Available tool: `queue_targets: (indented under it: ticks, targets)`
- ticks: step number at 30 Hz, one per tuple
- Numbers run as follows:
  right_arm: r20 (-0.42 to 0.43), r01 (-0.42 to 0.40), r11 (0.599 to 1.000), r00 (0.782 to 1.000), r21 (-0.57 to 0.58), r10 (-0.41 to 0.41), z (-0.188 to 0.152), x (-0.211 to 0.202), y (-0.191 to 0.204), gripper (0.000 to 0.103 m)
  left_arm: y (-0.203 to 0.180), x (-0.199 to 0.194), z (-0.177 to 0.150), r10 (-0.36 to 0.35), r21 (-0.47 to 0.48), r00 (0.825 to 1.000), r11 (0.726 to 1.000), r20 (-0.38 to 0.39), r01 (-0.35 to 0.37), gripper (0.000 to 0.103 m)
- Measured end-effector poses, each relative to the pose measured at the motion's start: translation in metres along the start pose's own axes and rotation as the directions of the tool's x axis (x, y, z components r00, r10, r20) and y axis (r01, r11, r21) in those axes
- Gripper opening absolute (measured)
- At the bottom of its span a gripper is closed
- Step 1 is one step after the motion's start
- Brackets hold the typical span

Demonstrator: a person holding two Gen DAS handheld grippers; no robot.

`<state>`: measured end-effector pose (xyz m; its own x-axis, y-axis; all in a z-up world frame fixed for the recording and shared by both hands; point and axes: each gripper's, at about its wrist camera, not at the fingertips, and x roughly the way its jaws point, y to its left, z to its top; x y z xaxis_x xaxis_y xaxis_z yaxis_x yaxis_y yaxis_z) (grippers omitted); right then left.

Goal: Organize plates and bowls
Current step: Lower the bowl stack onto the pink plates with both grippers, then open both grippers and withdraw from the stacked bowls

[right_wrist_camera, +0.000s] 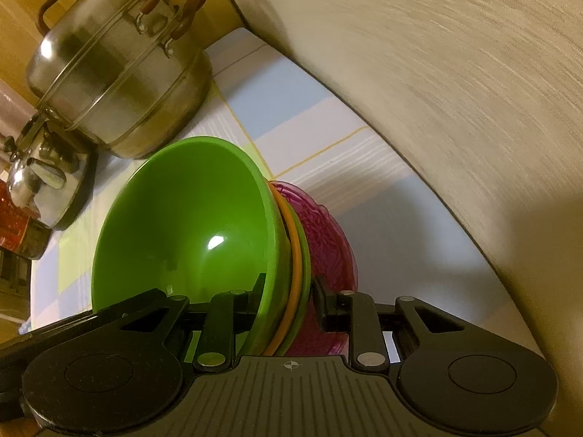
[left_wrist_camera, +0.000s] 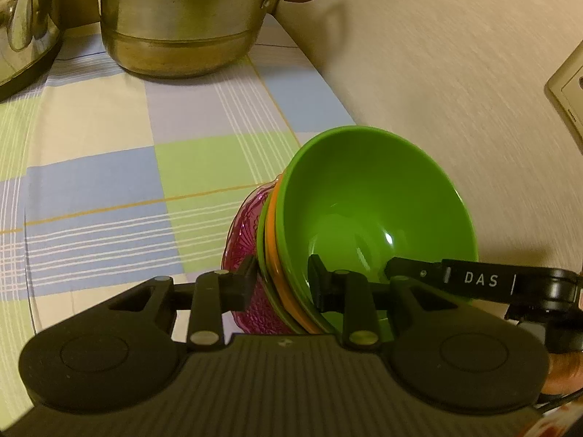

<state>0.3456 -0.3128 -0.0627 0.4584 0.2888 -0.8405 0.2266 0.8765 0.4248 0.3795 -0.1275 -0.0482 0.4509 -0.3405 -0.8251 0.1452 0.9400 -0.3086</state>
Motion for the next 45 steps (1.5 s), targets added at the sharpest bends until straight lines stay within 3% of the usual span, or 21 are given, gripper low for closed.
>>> queue_targets:
  ticks: [1,3,6,16,27,45]
  targets:
    - [0.000,-0.004,1.000,1.000,0.001,0.004,0.000,-0.001,0.000,0.032,0.000,-0.001,0.000,0.002,-0.002,1.000,1.000,0.004,-0.002,0.028]
    - [0.013,-0.016,1.000,1.000,-0.001,0.016,-0.001,-0.004,0.001,0.049,-0.001,-0.004,-0.002,0.008,-0.003,1.000,1.000,0.017,-0.008,0.034]
    - [0.044,-0.024,1.000,0.999,-0.006,0.024,-0.003,-0.012,0.003,0.057,0.000,-0.012,-0.004,0.012,-0.012,0.999,1.000,0.041,-0.011,0.042]
    - [0.144,-0.047,0.999,0.988,-0.017,0.049,-0.016,-0.061,0.014,0.058,-0.006,-0.062,-0.019,0.009,-0.009,0.989,1.000,0.150,-0.008,0.061]
    - [0.233,-0.028,0.996,0.971,-0.081,0.046,-0.065,-0.121,0.022,0.059,-0.013,-0.117,-0.073,0.083,0.005,0.967,0.996,0.239,-0.087,0.082]
    - [0.247,0.039,0.987,0.969,-0.157,0.001,-0.161,-0.148,0.020,0.060,-0.016,-0.158,-0.160,0.164,-0.037,0.952,0.987,0.258,-0.160,0.083]
